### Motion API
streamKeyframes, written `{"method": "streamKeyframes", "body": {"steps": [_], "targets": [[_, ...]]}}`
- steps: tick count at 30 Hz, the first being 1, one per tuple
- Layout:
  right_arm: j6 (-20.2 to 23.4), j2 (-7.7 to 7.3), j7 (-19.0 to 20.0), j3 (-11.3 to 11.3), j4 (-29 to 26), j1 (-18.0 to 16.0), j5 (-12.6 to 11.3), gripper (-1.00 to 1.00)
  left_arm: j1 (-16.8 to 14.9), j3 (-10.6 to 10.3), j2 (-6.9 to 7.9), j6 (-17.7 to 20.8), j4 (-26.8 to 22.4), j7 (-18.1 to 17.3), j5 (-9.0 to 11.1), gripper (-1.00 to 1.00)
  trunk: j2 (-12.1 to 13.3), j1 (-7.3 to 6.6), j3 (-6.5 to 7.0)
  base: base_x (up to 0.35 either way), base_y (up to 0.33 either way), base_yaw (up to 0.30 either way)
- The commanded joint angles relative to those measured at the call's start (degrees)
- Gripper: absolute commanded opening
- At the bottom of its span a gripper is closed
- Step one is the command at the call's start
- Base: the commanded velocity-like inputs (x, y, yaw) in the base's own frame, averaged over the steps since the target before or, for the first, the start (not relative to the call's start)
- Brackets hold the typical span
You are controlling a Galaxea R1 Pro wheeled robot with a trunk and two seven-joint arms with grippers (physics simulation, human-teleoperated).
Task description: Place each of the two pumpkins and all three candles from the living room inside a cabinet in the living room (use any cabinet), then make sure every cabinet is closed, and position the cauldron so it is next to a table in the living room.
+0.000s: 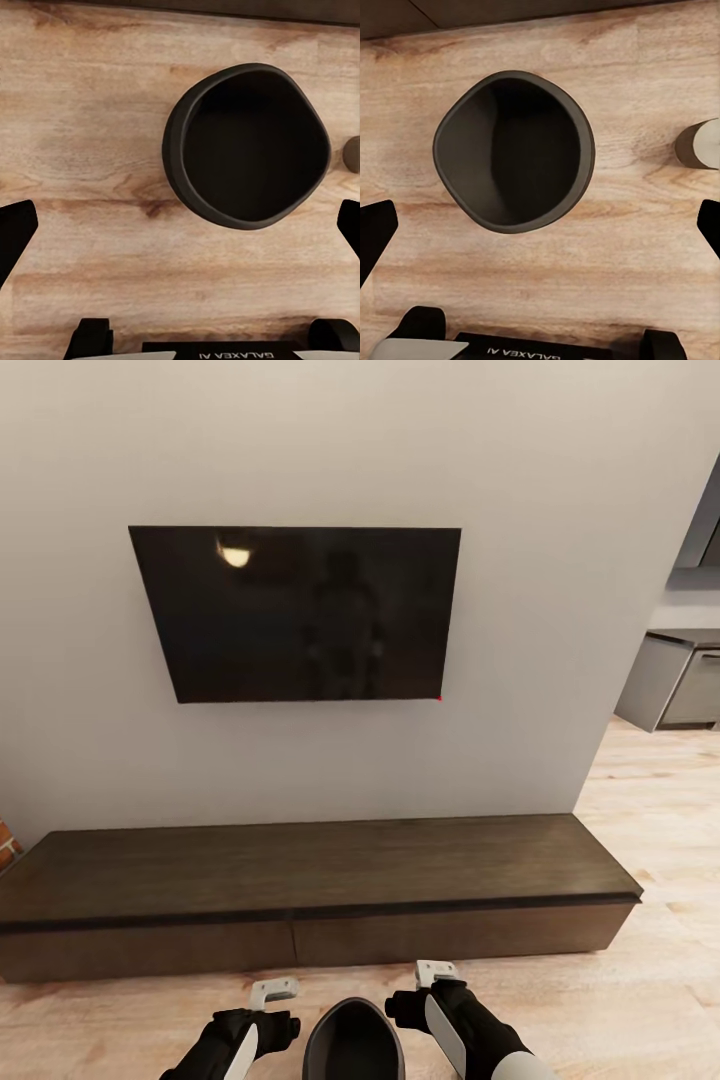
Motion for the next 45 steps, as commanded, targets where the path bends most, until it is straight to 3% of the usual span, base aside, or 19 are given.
{"method": "streamKeyframes", "body": {"steps": [1, 5, 45], "targets": [[0.0, 0.0, 0.0, 0.0, 0.0, 0.0, 0.0, 1.0, 0.0, 0.0, 0.0, 0.0, 0.0, 0.0, 0.0, 1.0, 0.0, 0.0, 0.0, 0.0, 0.0, 0.0], [0.0, 0.0, 0.0, 0.0, 0.0, 0.0, 0.0, 1.0, 0.0, 0.0, -0.14, -0.1, 0.0, 0.1, 0.0, 1.0, 0.0, 0.0, 0.0, 0.0, 0.0, 0.0], [0.0, 0.0, -0.3, 0.0, 0.4, 0.0, 0.6, 1.0, 0.0, 0.0, -0.34, -0.8, 0.1, 0.5, 0.0, 1.0, -16.0, 8.79, -7.18, 0.0, 0.0, 0.0]]}}
